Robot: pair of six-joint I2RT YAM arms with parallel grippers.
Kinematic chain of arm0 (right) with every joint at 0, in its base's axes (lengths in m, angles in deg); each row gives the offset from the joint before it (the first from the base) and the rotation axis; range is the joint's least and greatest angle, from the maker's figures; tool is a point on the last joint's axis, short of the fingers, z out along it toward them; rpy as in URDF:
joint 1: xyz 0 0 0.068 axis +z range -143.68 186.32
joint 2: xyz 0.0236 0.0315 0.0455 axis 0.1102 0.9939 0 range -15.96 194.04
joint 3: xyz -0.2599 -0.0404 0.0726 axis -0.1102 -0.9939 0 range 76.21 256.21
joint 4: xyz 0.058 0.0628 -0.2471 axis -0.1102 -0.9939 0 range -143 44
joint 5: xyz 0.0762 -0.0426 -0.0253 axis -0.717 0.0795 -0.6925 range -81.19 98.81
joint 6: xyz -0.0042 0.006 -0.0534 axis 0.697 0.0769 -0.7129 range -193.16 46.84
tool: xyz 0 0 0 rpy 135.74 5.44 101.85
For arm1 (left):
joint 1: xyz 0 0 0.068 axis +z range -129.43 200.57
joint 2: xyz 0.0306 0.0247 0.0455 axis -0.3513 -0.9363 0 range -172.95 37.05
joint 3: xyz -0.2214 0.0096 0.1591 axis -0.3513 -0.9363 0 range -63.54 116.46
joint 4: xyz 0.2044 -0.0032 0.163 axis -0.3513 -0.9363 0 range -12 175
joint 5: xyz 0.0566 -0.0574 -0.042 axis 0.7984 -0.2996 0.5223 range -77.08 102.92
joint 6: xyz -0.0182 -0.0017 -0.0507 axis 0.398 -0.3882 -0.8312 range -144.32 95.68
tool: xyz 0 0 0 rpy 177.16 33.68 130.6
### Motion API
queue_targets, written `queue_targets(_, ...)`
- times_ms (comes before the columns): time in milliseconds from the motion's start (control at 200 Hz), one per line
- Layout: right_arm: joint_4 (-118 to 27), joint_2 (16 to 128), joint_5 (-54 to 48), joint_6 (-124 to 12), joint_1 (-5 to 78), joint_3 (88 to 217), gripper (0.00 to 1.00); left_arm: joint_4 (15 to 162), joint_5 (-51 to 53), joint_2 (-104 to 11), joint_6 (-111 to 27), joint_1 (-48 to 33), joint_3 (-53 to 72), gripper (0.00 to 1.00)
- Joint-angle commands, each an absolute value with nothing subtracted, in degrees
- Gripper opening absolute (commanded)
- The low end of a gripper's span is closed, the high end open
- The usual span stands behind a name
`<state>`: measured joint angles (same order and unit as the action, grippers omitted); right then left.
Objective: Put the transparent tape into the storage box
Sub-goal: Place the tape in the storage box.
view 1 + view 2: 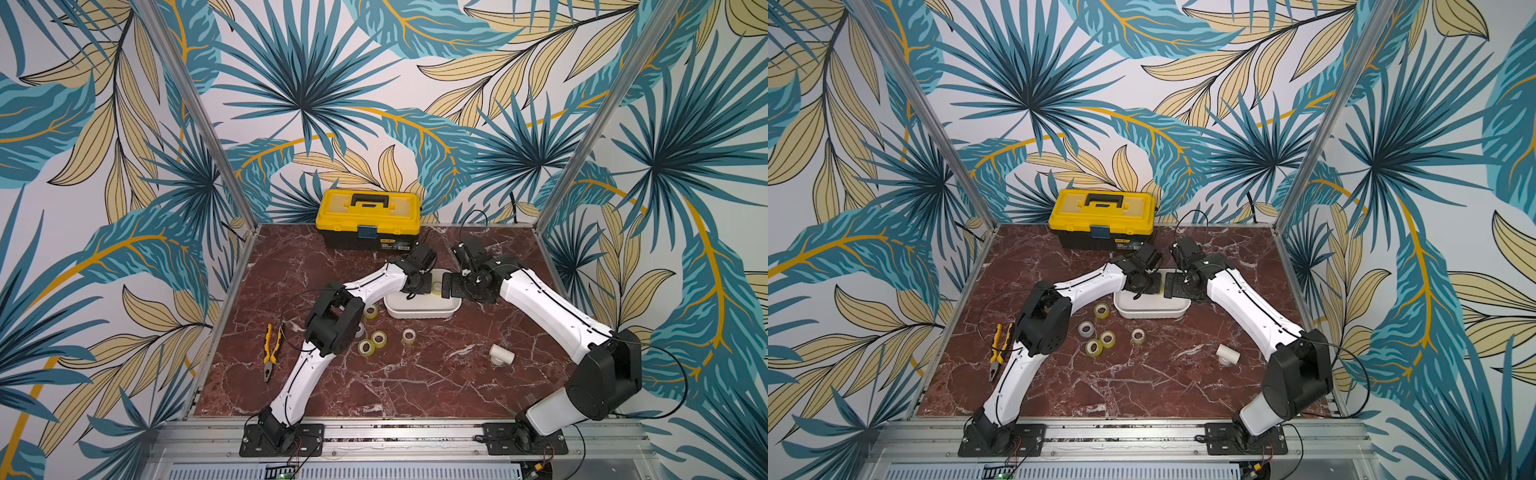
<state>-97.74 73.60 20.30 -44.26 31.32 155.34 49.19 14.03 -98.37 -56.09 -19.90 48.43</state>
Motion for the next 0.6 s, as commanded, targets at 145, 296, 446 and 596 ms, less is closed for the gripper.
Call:
queue_targets(145,-97.06,72.24,19.21,-45.12,30.85,153.69,1.0,47.91,15.65,-99.18,-56.27,-20.21,51.12,0.0)
queue_targets(296,-96.97,72.2,19.01,-45.23,30.93,153.61,1.0,48.44,15.64,-99.36,-56.55,-20.19,51.43,0.07)
queue_targets(446,-96.88,72.2,18.85,-45.35,30.69,153.55,1.0,48.62,15.71,-99.36,-56.48,-20.21,51.49,0.2)
queue_targets(596,-96.71,72.2,18.32,-45.57,30.67,153.58,1.0,48.97,15.73,-99.27,-56.62,-20.22,51.43,0.22)
